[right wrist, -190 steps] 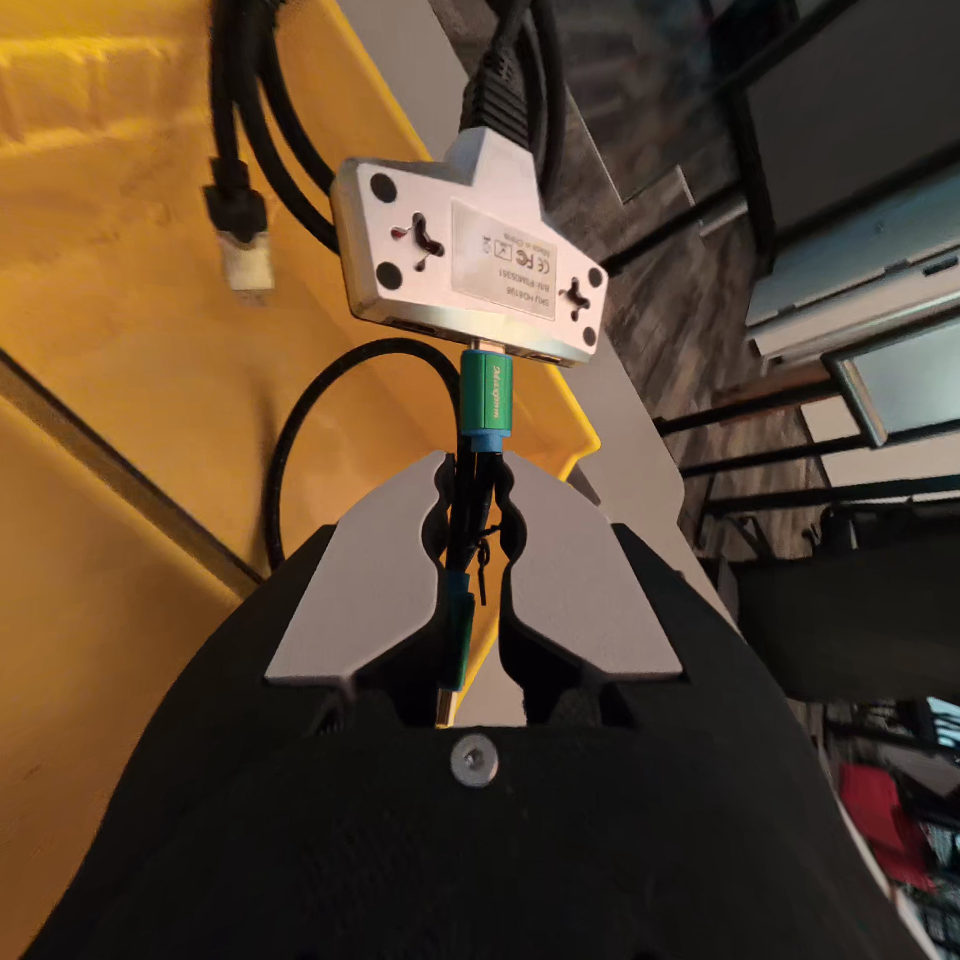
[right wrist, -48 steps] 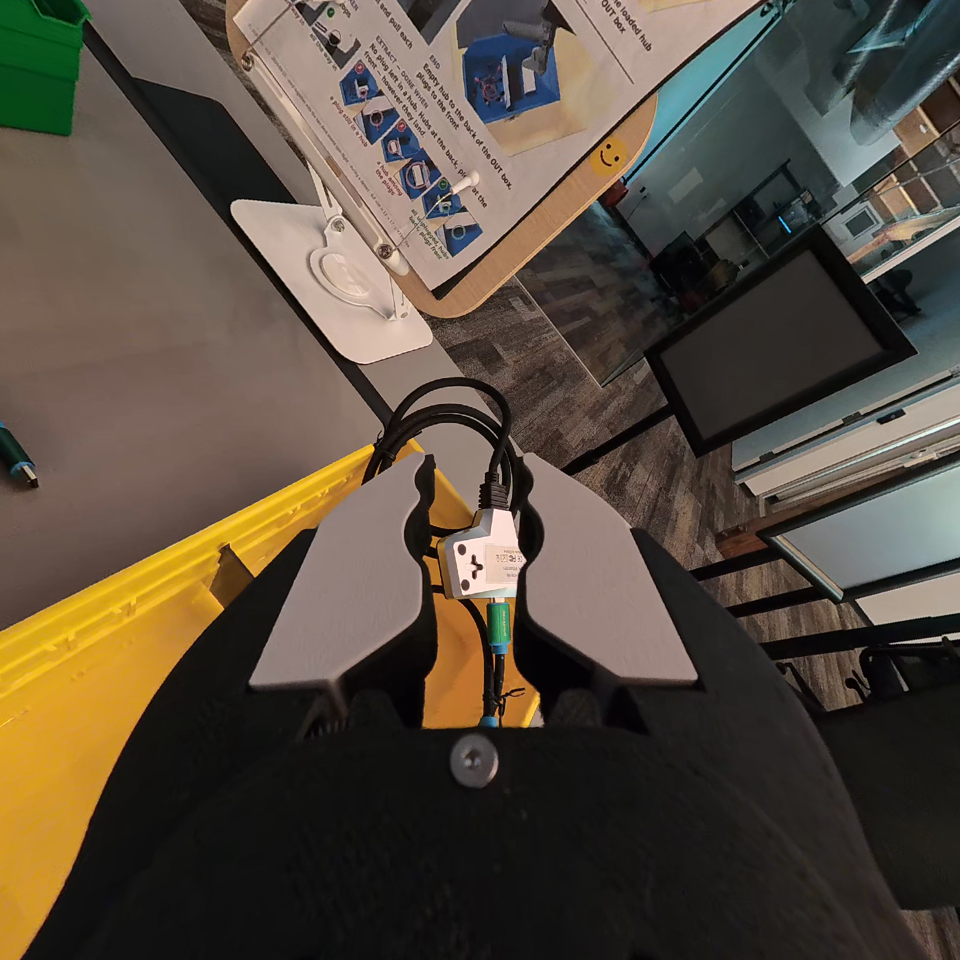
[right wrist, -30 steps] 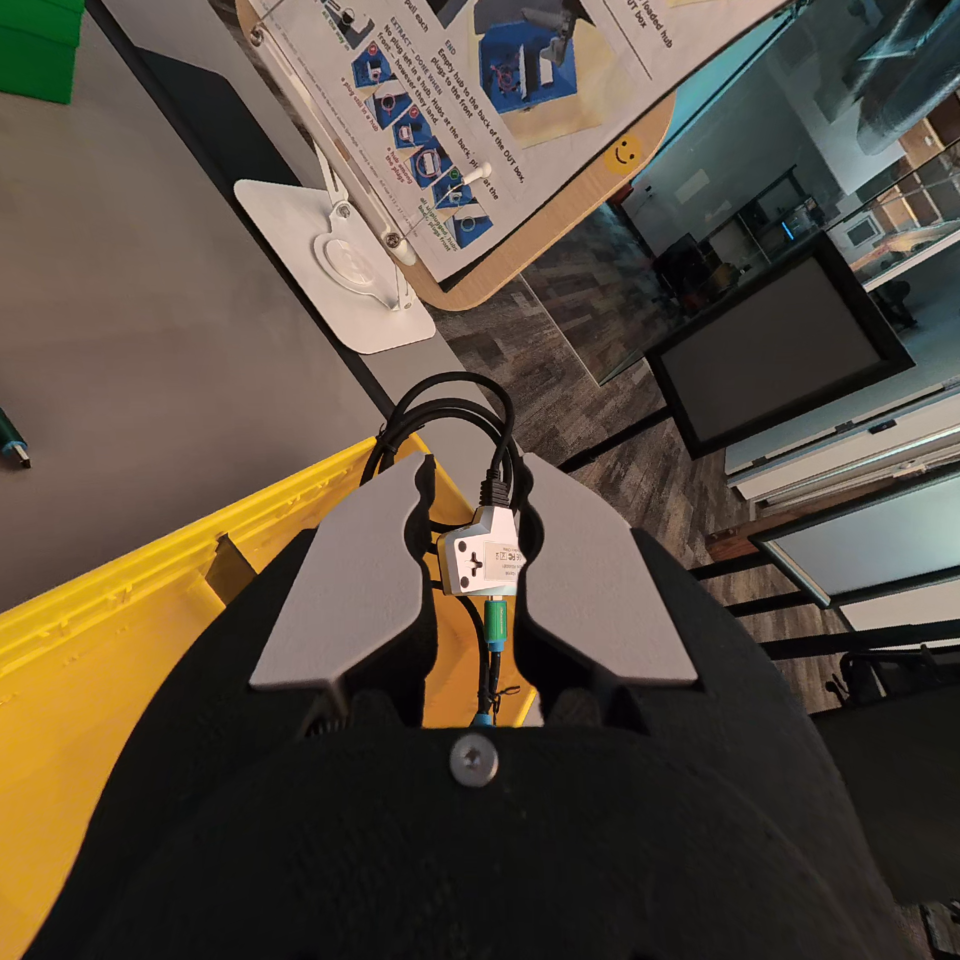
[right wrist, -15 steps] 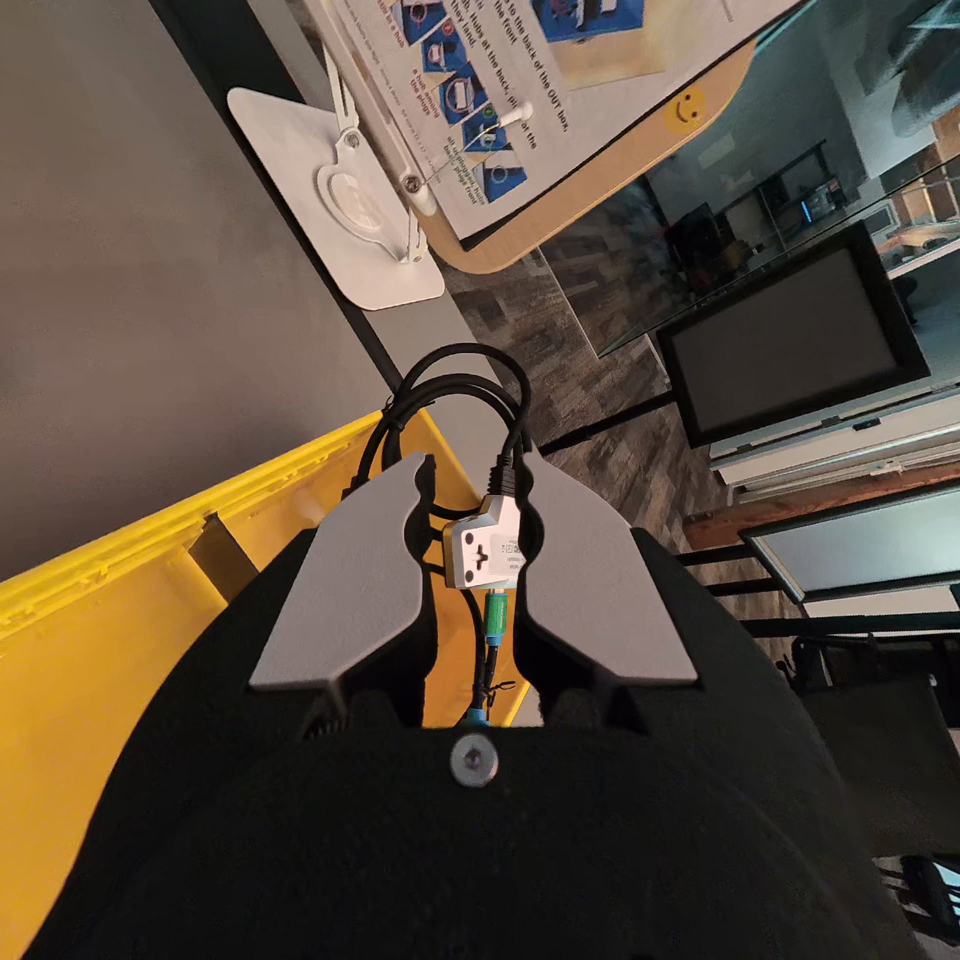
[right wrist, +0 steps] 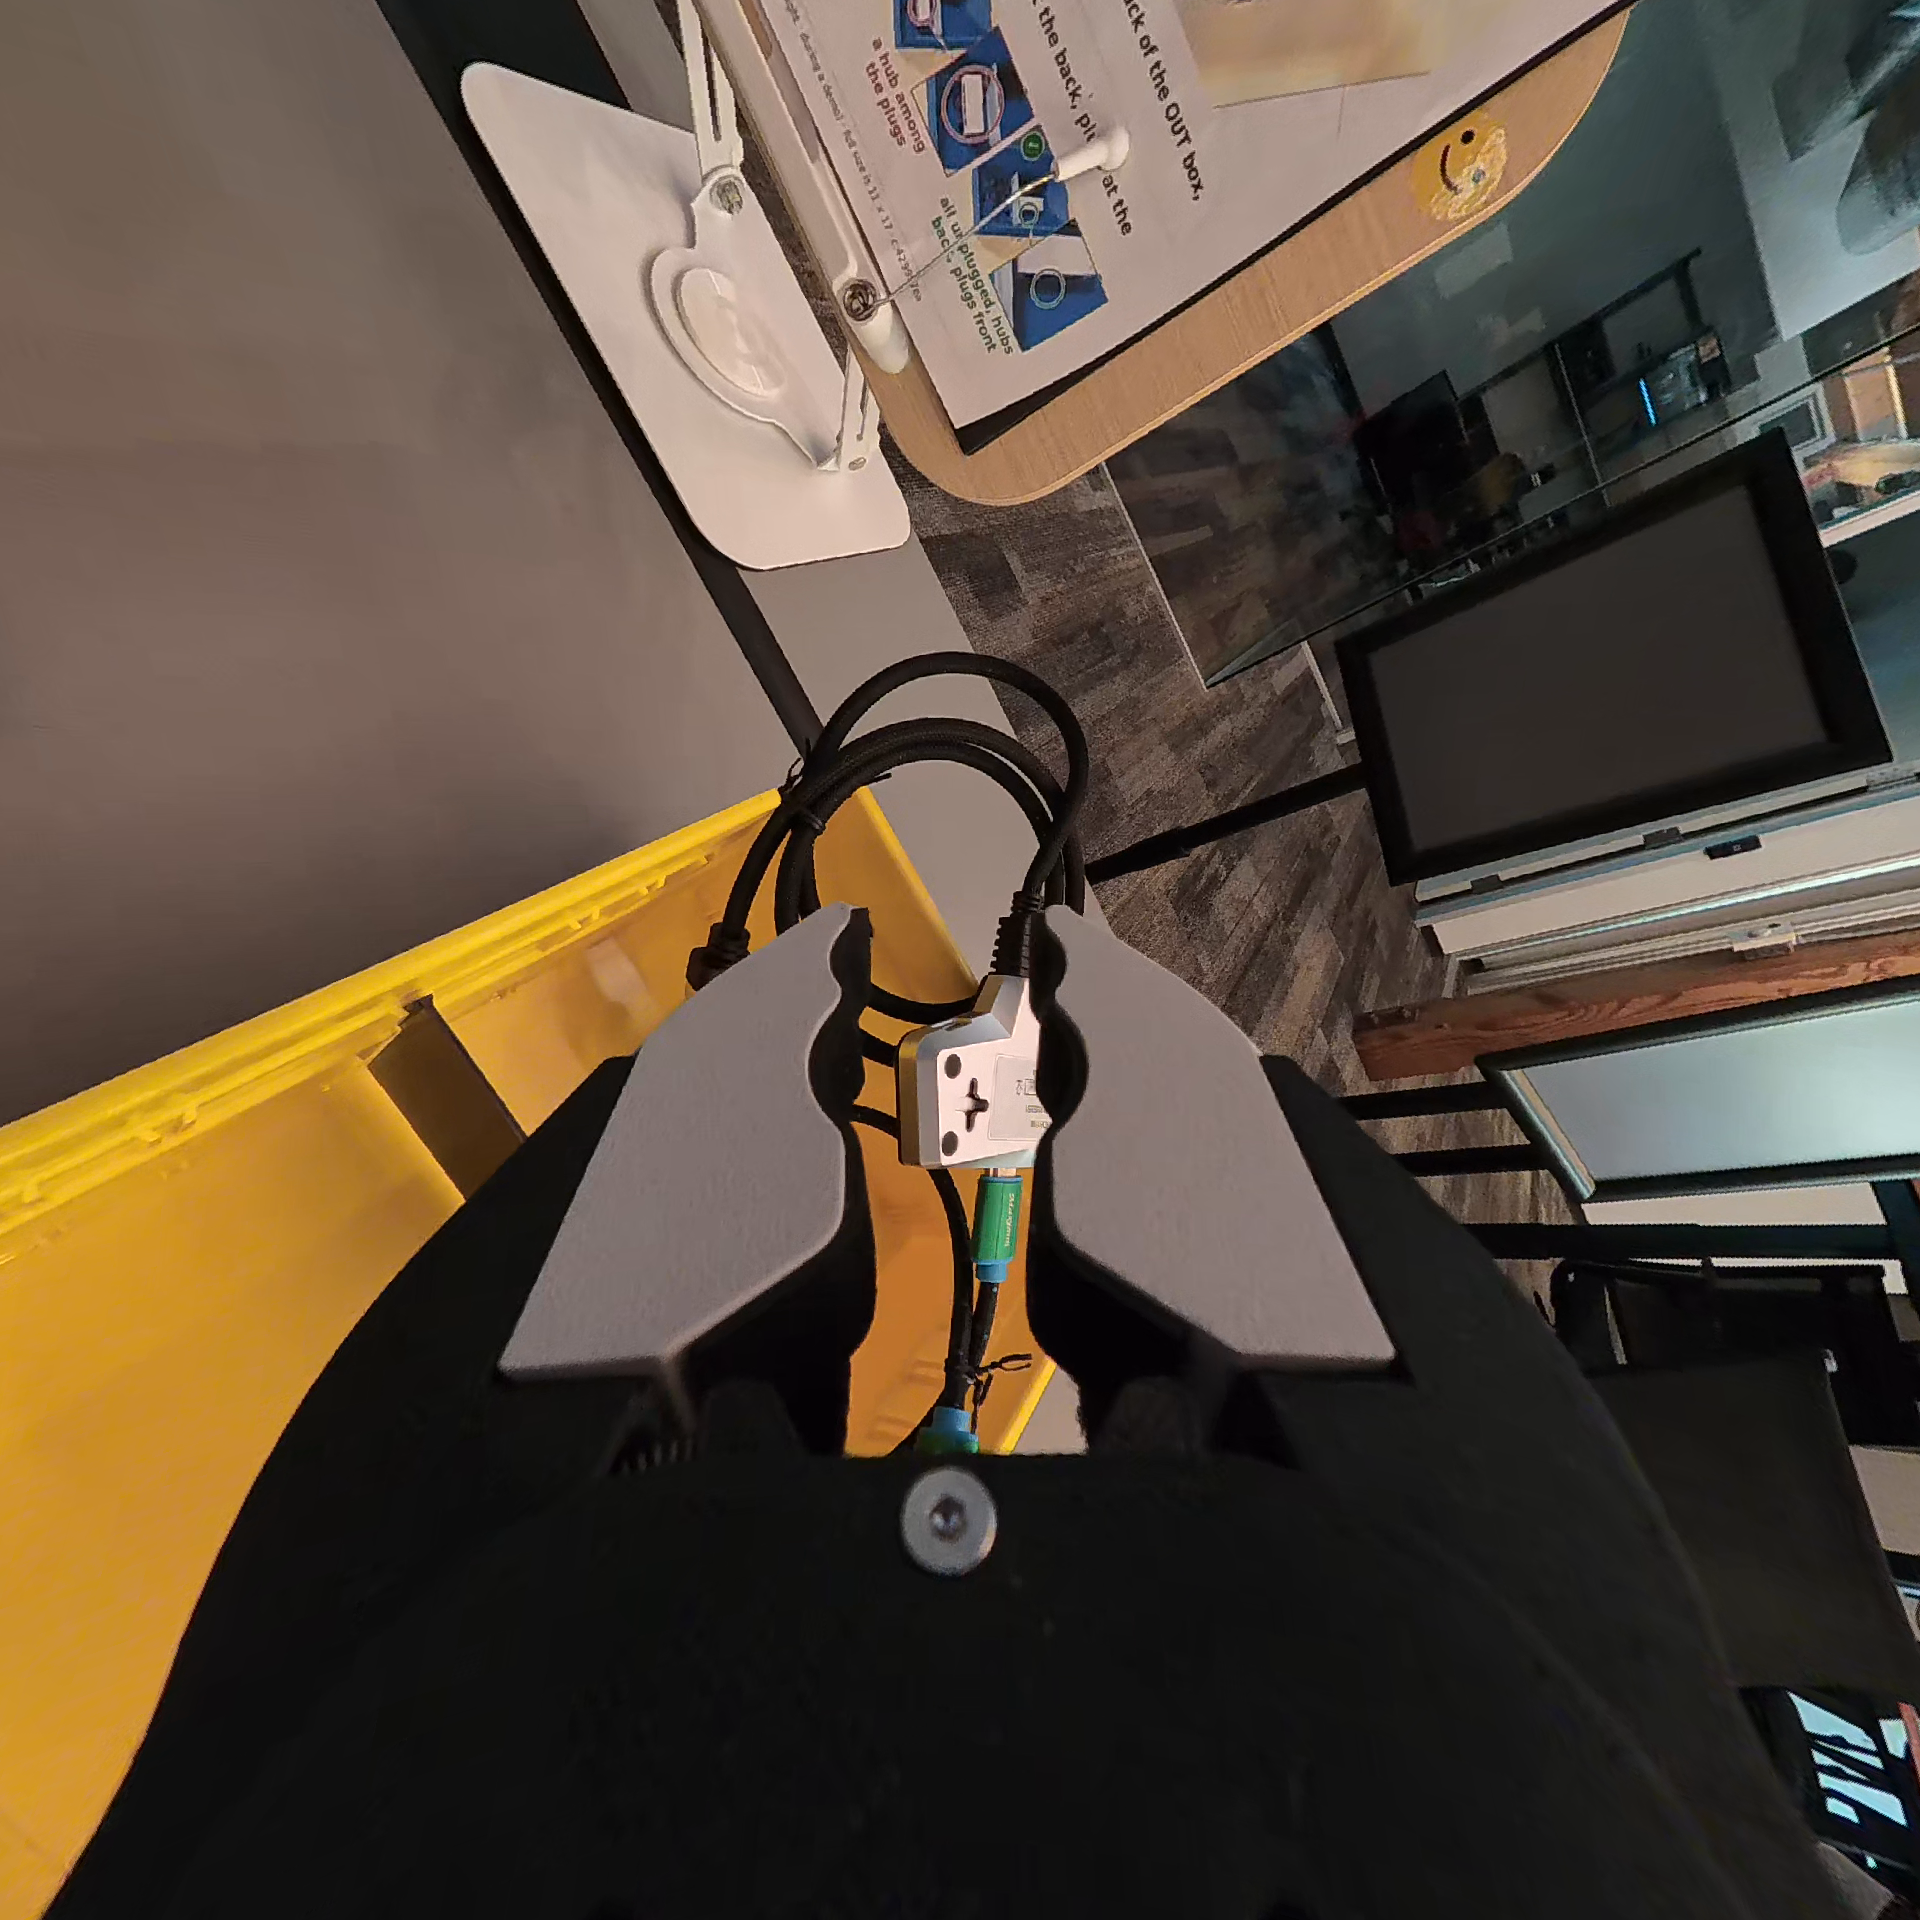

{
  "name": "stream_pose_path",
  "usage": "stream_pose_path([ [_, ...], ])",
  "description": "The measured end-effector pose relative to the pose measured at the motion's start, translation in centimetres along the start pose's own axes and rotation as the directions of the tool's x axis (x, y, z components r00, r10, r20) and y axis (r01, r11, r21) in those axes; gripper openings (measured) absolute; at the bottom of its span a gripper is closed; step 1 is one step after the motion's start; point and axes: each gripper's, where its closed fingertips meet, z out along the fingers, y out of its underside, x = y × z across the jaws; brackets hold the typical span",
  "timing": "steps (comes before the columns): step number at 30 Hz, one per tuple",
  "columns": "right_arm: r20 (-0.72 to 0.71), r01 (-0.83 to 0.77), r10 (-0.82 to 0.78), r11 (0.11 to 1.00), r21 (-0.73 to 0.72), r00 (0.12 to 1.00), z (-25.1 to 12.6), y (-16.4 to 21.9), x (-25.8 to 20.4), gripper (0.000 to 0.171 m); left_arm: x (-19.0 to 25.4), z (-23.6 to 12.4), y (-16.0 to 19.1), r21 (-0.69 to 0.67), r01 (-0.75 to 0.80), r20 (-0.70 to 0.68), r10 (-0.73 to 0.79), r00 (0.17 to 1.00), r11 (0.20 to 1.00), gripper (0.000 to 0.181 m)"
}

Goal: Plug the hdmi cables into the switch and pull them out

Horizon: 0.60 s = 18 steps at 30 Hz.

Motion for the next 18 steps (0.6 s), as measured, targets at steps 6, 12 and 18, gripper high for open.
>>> stream_pose_path([
  [6, 0.005, 0.009, -0.009, 1.0, -0.003, 1.0, 0.06, -0.05, -0.2, 0.03, 0.0, -0.06, -0.26, 0.021, 0.001, 0.002, -0.001, 1.0, 1.0, 0.069],
  [12, 0.024, 0.025, -0.025, 1.0, -0.016, 0.999, 0.24, 0.19, -0.63, 0.03, -0.27, 0.13, -0.18, 0.011, 0.011, -0.024, -0.011, 1.0, 1.0, 0.069],
  [18, 0.032, 0.033, -0.032, 0.999, -0.018, 0.999, 0.36, 0.19, -0.79, 0.029, -0.31, 0.01, -0.2, 0.003, -0.015, 0.01, 0.015, 1.0, 1.0, 0.068],
])
